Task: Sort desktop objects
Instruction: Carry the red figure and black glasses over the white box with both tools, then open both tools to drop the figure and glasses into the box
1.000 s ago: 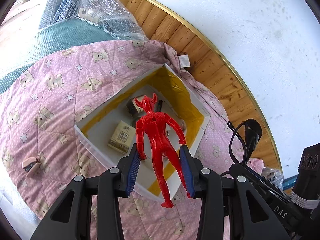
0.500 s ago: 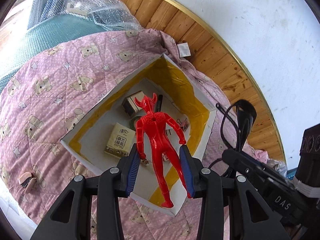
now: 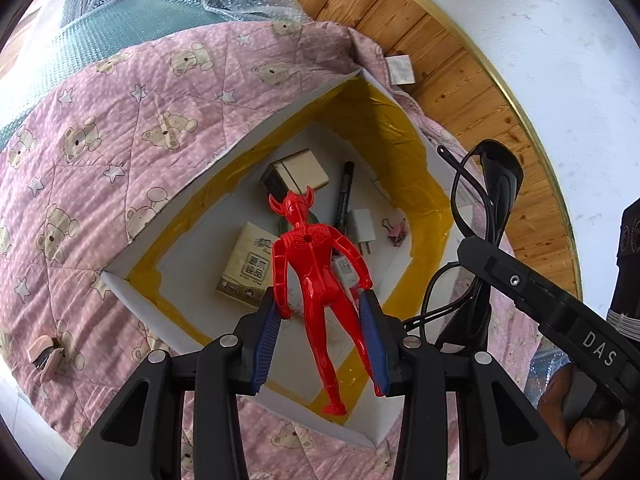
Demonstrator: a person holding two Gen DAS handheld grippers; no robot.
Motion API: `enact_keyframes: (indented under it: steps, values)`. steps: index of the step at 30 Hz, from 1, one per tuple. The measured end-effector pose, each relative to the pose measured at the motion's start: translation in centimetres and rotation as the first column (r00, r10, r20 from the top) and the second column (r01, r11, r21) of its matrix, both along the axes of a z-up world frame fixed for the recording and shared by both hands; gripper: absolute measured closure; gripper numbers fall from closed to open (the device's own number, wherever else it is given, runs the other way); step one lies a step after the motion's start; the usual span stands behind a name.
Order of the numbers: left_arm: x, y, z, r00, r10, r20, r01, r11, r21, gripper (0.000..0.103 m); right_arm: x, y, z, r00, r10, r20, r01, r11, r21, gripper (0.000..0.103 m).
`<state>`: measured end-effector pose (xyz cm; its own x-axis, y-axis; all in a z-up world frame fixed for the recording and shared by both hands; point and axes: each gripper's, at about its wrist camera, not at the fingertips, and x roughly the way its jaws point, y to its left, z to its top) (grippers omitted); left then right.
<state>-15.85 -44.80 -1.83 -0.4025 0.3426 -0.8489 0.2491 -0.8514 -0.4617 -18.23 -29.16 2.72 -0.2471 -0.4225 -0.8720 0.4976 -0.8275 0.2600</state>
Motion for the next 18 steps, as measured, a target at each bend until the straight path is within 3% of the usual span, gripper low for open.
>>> enact_keyframes:
  steps: [14,18]
  values:
    - [-2.6,-1.4,-1.3,1.0,0.014,0.016,-0.013,0.998,-0.057,0.062,0.4,-0.5,-3.9,0.994,0.044,0.104,-0.046,0.999,0.012,0.061]
    - [-3.8,-1.1,-1.8,1.0,-0.016,0.014,0.017,0.996,-0.089,0.058,1.1,-1.0,-5.9,0.979,0.087,0.187,-0.094,0.995,0.028,0.055]
